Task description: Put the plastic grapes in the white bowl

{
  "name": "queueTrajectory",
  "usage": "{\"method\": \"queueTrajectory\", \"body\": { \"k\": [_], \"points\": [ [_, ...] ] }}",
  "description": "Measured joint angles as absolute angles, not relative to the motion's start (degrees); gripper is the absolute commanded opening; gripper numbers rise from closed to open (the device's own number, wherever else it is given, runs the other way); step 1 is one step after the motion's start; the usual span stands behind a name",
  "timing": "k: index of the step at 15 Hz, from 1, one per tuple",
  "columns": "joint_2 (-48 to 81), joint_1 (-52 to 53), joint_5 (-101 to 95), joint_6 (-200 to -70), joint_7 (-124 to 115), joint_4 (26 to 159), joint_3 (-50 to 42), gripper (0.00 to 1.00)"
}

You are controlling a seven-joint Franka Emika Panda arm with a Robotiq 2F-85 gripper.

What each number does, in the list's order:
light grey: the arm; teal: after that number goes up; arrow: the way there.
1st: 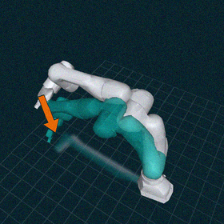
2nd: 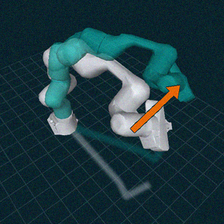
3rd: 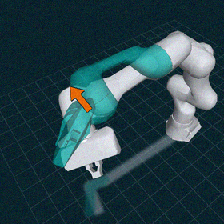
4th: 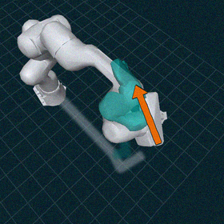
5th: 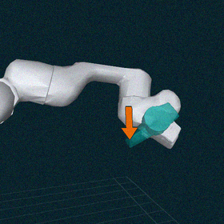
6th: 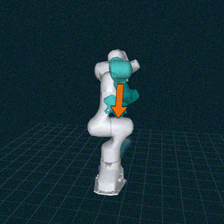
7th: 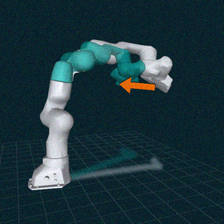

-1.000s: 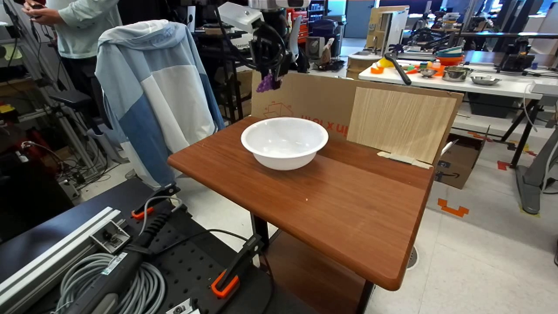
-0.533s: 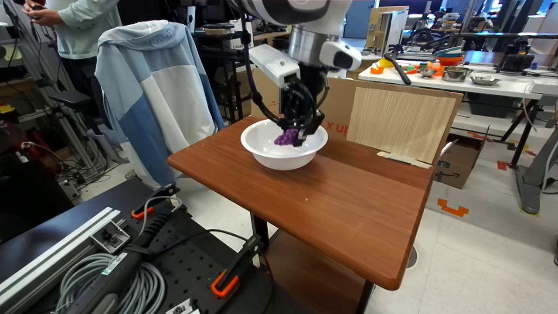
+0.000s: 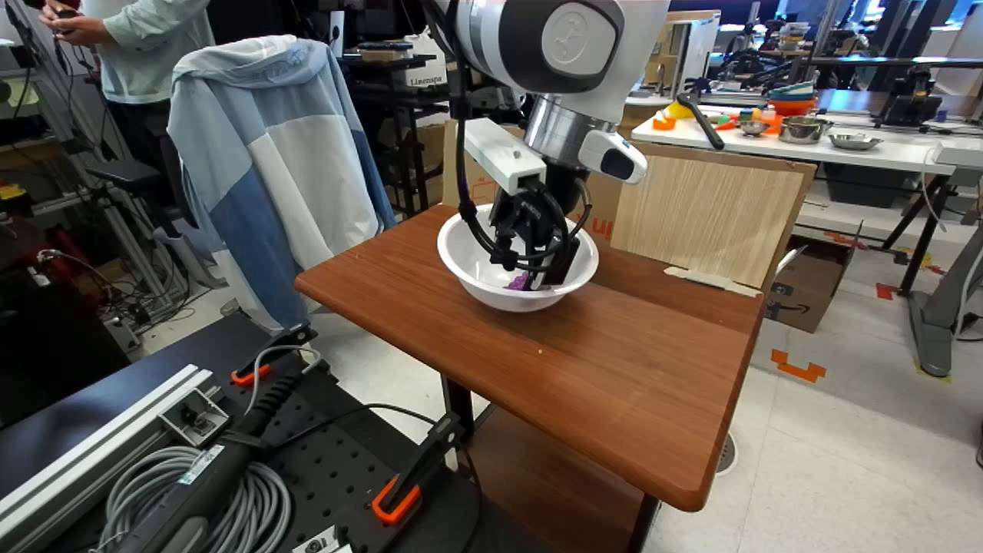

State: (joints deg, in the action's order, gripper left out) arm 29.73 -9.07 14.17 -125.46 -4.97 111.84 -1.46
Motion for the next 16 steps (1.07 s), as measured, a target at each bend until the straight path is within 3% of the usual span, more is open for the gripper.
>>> {"method": "queueTrajectory", "body": {
  "k": [10, 16],
  "points": [
    [29.01, -8.84, 14.01, -126.81, -4.94, 112.75, -1.59, 1.0],
    [18.72, -8.8, 16.27, -139.47, -1.71, 123.5, -1.04, 1.0]
  ]
}}
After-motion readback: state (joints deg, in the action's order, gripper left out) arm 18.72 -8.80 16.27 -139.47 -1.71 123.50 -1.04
